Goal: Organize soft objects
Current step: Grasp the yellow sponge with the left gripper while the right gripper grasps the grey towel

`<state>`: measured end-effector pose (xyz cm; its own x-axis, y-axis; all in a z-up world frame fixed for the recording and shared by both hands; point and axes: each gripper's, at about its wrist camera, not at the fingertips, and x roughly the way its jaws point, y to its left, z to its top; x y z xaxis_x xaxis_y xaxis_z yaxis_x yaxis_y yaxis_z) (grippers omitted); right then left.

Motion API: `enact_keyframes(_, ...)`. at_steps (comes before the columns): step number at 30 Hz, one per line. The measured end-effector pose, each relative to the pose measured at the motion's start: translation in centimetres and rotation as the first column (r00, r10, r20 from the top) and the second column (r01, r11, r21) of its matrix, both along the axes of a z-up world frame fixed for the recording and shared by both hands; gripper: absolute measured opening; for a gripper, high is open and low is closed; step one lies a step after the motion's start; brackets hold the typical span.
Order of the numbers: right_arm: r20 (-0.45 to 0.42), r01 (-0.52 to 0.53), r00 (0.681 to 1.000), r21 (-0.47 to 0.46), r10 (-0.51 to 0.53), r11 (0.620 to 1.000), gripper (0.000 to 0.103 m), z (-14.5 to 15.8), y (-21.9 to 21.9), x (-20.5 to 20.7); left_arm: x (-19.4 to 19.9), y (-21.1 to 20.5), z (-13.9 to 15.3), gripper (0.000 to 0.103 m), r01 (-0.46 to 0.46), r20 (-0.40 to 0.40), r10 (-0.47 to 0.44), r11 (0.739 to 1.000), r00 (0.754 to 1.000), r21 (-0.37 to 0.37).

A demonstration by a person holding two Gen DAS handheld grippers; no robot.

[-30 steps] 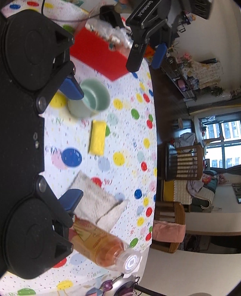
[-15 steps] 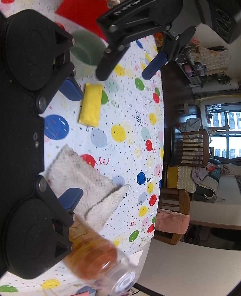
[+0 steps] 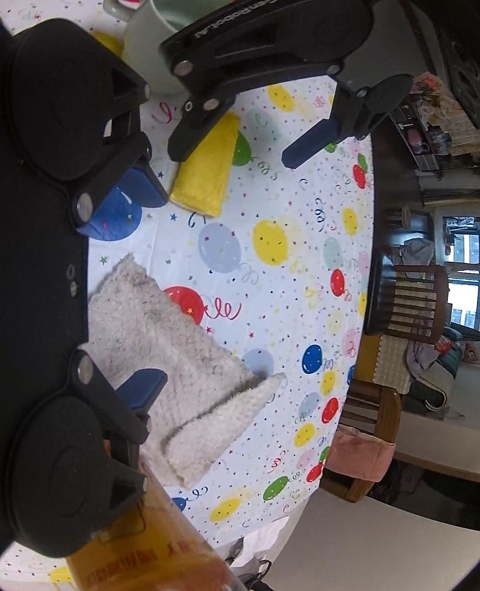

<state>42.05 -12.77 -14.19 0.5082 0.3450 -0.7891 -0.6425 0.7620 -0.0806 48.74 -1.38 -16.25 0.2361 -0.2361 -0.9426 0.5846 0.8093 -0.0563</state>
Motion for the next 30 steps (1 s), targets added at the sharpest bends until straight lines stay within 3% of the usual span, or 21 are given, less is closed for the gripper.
enact_keyframes(4,0.000,0.001,1.000,-0.016,-0.001,1.000,0.089,-0.8,0.2,0.3,0.1,-0.4,-0.7,0.101,0.026,-0.004,-0.026,1.000,1.000,0.005)
enact_keyframes(9,-0.033,0.043,0.999,0.006,-0.043,0.999,0.077,-1.7,-0.5,0.9,0.0,-0.7,-1.5,0.084,0.056,-0.010,-0.056,0.998,0.998,0.023)
enact_keyframes(14,-0.044,0.066,0.997,0.021,-0.065,0.998,0.073,-2.3,-1.0,0.8,-0.2,-0.8,-2.2,0.073,0.069,-0.009,-0.068,0.996,0.998,0.048)
enact_keyframes(17,-0.038,0.076,0.996,0.030,-0.075,0.997,0.070,-2.2,-1.1,0.7,-0.2,-0.9,-2.1,0.072,0.070,0.000,-0.070,0.997,0.998,0.045)
enact_keyframes(20,-0.031,0.105,0.994,0.045,-0.103,0.993,0.063,-2.2,-1.3,0.7,-0.1,-0.7,-1.9,0.061,0.054,0.011,-0.055,0.998,0.998,0.044)
enact_keyframes(24,-0.014,0.132,0.991,0.046,-0.132,0.990,0.048,-2.1,-1.5,0.6,-0.1,-0.6,-1.6,0.042,0.037,0.022,-0.038,0.998,0.999,0.048)
enact_keyframes(30,0.014,0.180,0.983,0.035,-0.181,0.983,0.012,-2.0,-1.9,0.7,-0.5,-1.0,-1.6,0.039,0.022,0.038,-0.025,0.997,0.999,0.073)
